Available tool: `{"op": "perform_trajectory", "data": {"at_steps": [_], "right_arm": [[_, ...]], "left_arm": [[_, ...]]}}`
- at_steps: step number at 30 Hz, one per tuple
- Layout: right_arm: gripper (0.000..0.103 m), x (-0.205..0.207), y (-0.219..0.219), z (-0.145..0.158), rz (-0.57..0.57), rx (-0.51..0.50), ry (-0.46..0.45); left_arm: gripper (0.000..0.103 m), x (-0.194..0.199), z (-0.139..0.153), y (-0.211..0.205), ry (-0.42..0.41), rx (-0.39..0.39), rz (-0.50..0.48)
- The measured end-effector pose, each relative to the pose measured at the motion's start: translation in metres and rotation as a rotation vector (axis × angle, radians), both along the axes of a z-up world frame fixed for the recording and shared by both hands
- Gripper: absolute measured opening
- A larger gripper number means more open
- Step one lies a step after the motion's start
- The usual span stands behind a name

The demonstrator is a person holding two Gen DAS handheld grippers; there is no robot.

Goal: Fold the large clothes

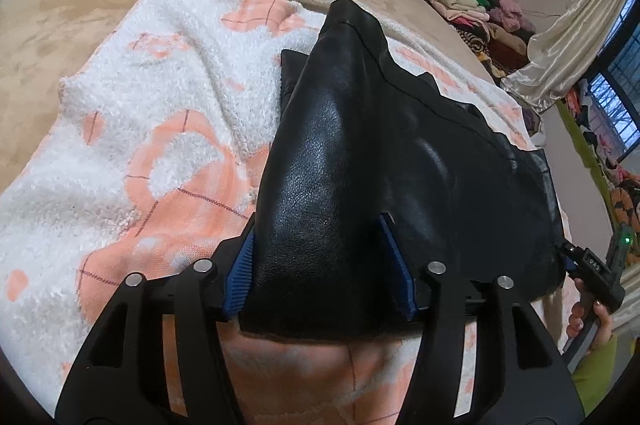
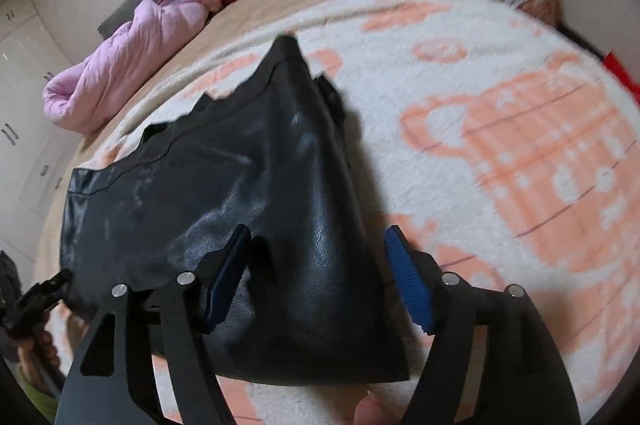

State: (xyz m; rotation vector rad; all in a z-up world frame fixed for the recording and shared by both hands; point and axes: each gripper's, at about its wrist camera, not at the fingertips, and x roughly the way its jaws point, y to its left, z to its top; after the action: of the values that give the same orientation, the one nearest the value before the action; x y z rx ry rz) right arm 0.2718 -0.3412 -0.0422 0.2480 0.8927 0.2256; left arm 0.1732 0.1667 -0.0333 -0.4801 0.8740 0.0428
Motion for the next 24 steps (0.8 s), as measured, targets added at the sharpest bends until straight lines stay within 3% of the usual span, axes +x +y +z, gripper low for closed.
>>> {"op": "perform_trajectory", "data": {"at_steps": [6, 10, 13, 15, 17, 21, 24], "right_arm": [[0.074, -0.031, 0.023, 0.039, 0.03, -0.032, -0.19], [0.074, -0.056, 0.065, 0.051, 0.158, -0.021, -0.248], [0.073, -0.068, 0.098, 0.051, 0.248, -0.042, -0.251], [0.064, -0.074, 0.123, 0.046, 0.31, -0.065, -0.231], [0.062, -0.077, 0.148, 0.04, 0.354, -0.113, -0.213], [0.057, -0.081, 0.186, 0.021, 0.402, -0.178, -0.172], [0.053, -0.074, 0.204, -0.004, 0.395, -0.245, -0.087]], "left_arm": [[0.065, 0.006, -0.001, 0.008, 0.001, -0.033, -0.004], [0.067, 0.016, -0.01, 0.013, 0.023, -0.084, -0.005], [0.068, 0.018, -0.009, 0.016, 0.019, -0.103, -0.012], [0.069, 0.018, -0.006, 0.017, 0.009, -0.108, -0.017], [0.07, 0.019, -0.005, 0.017, 0.008, -0.126, -0.029], [0.073, 0.021, -0.005, 0.012, 0.023, -0.11, -0.063], [0.073, 0.022, -0.007, 0.013, 0.037, -0.105, -0.07]]}}
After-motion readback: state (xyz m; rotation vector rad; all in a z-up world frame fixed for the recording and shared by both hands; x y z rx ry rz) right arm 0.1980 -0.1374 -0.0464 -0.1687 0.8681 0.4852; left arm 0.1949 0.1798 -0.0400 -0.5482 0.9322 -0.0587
